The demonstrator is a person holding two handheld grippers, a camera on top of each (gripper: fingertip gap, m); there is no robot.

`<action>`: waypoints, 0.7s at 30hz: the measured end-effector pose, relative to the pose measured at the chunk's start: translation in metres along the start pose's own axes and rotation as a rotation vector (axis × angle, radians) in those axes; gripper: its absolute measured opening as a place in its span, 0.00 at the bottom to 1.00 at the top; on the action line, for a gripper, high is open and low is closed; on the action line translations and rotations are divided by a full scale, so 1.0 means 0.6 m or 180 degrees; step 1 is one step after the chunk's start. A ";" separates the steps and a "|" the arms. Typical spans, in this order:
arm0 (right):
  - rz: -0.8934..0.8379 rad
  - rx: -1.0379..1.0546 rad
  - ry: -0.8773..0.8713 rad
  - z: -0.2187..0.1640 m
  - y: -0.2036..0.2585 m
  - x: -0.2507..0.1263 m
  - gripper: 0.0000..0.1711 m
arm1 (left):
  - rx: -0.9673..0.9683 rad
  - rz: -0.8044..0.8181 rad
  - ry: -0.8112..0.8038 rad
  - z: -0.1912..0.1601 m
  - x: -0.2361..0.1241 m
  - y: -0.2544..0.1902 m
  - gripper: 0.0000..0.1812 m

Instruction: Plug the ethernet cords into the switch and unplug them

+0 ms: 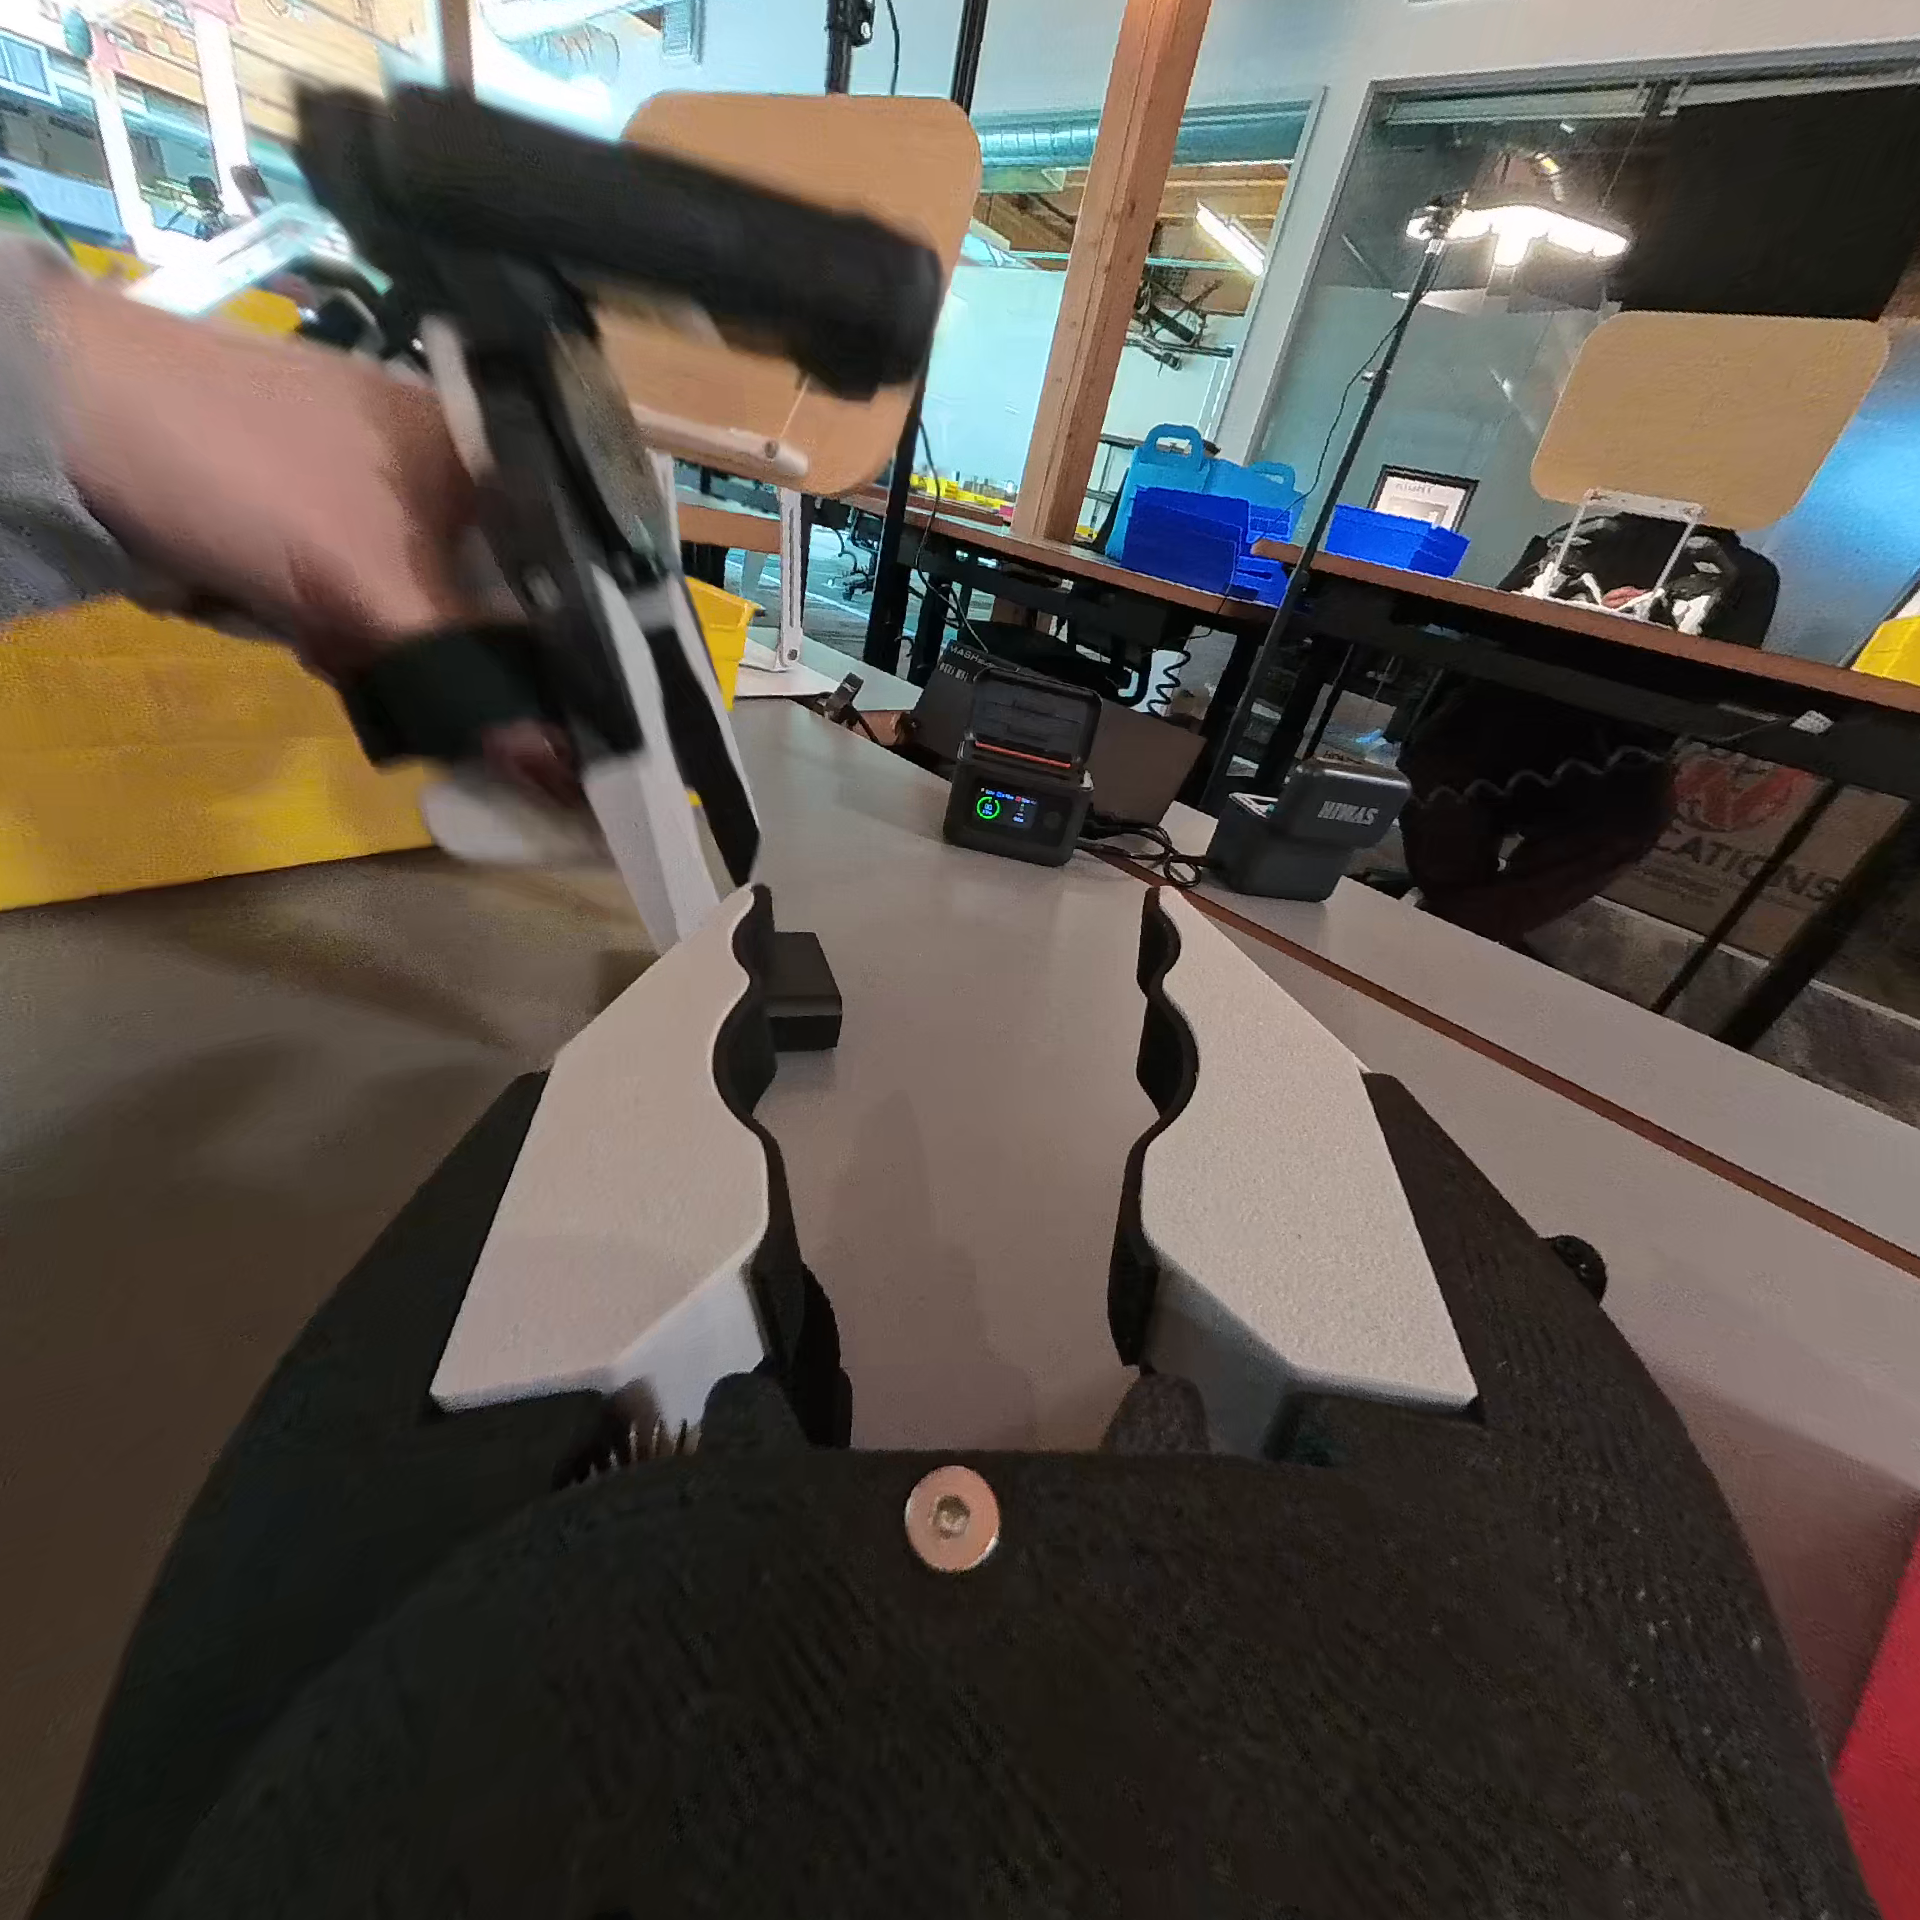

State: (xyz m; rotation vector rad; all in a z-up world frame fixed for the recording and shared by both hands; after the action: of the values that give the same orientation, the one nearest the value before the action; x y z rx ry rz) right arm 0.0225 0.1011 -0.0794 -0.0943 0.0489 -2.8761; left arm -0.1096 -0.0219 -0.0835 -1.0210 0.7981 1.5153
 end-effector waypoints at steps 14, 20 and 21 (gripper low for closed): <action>0.0109 0.0067 -0.0017 0.002 0.010 0.002 0.40 | 0.0500 0.0984 -0.0102 -0.227 -0.344 0.173 0.37; 0.0087 0.0097 -0.0009 0.001 0.008 0.002 0.40 | 0.0747 0.1061 0.0202 -0.281 -0.283 0.205 0.25; 0.0088 0.0094 -0.0003 0.001 0.009 0.002 0.40 | 0.0740 0.0981 0.0129 -0.278 -0.276 0.207 0.25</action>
State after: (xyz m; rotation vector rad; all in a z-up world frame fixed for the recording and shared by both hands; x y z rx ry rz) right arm 0.0226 0.0958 -0.0792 -0.0886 0.0076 -2.8480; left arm -0.1940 -0.2608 -0.0043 -0.7830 1.1731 1.6162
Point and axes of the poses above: each gripper's, where its closed fingertips meet, x out along the fingers, z out of its top, y = z × x across the jaws, the point moved 8 cm from there along -x, back along the fingers, and after that the axes turned 10 degrees about x, right-handed, at the moved point
